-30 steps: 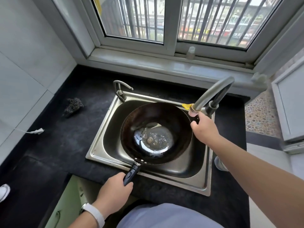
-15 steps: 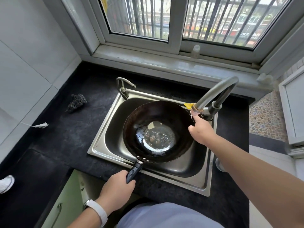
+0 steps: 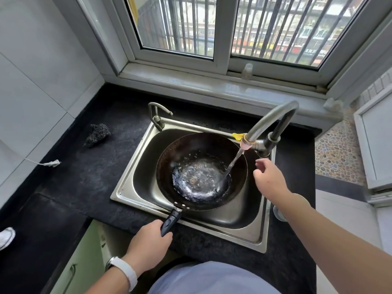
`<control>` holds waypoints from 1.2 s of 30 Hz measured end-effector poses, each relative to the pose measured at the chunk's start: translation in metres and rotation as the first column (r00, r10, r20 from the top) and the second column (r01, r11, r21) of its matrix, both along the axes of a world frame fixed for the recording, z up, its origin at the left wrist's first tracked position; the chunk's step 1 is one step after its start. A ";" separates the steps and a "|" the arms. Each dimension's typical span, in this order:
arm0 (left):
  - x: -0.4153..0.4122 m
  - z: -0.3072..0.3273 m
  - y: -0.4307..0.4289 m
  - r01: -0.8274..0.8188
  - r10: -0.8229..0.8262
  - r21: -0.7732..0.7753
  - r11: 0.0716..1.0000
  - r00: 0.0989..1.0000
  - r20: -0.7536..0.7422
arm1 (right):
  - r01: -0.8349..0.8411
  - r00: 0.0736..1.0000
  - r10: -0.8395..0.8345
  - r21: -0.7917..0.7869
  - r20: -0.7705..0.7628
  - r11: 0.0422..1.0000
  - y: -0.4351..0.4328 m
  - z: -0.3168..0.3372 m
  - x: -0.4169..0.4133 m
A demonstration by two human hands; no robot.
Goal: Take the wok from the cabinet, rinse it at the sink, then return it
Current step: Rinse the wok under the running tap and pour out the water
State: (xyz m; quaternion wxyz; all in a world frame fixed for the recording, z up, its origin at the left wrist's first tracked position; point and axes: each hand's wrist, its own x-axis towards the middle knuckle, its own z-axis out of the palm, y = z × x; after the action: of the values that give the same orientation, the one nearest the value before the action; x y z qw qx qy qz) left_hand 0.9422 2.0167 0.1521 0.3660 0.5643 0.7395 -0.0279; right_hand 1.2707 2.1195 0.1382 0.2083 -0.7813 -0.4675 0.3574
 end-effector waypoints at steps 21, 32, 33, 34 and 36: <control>0.006 -0.006 -0.003 -0.014 0.014 0.034 0.999 1.000 0.001 | -0.198 0.445 -0.360 -0.482 -0.820 0.853 -0.072 -0.039 -0.194; -0.006 0.000 -0.011 -0.039 0.037 0.078 0.996 0.999 0.021 | -0.195 0.405 -0.295 -0.397 -0.865 0.897 -0.075 -0.035 -0.209; -0.006 0.001 -0.012 -0.039 0.037 0.081 0.996 0.999 0.026 | -0.198 0.401 -0.290 -0.392 -0.869 0.898 -0.076 -0.034 -0.208; -0.006 0.001 -0.013 -0.038 0.036 0.086 0.996 0.999 0.030 | -0.205 0.391 -0.288 -0.388 -0.874 0.899 -0.076 -0.033 -0.207; -0.005 0.002 -0.015 -0.034 0.031 0.096 0.995 0.999 0.027 | -0.216 0.380 -0.282 -0.380 -0.881 0.899 -0.076 -0.031 -0.205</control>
State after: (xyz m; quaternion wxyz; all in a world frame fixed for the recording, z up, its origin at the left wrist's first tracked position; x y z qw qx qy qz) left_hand 0.9370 2.0021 0.1539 0.3480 0.5695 0.7444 0.0210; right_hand 1.0653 2.0433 0.1071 0.2596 -0.4823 -0.1621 0.8208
